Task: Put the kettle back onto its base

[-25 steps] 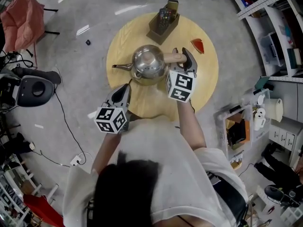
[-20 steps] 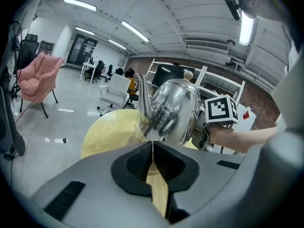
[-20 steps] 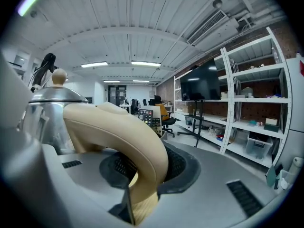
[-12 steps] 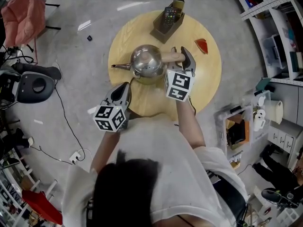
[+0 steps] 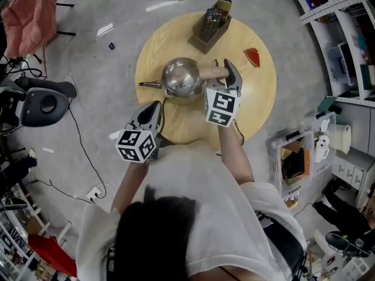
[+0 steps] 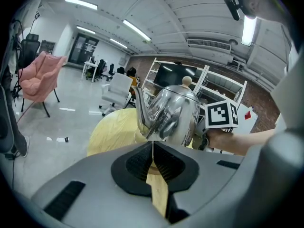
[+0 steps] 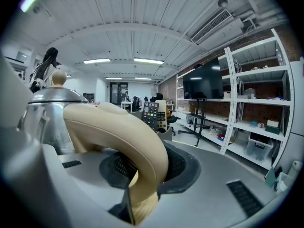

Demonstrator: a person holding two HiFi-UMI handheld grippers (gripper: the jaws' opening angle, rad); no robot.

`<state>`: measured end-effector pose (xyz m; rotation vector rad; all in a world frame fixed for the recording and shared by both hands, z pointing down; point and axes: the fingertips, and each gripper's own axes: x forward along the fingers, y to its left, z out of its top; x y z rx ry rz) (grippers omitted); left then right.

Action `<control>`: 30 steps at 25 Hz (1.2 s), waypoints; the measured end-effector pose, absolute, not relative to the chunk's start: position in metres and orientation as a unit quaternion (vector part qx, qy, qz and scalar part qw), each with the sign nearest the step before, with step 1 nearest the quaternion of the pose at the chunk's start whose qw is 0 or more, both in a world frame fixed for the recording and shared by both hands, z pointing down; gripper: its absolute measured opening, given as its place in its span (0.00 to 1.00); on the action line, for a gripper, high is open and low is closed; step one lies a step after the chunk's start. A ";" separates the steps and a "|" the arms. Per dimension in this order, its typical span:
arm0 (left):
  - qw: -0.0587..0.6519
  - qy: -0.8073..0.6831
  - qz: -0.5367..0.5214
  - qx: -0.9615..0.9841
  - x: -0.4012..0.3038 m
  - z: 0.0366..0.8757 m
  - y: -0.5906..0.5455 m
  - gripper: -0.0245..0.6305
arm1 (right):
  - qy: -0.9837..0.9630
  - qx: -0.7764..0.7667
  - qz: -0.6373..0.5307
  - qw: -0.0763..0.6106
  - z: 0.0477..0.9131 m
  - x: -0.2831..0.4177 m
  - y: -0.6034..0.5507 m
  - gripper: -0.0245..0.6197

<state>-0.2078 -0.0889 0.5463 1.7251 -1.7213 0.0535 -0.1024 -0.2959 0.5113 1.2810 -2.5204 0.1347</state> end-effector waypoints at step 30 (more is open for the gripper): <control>0.339 -0.660 0.040 0.670 -0.201 0.549 -0.096 0.08 | -0.879 0.447 0.058 0.156 0.531 -0.079 -0.287 0.22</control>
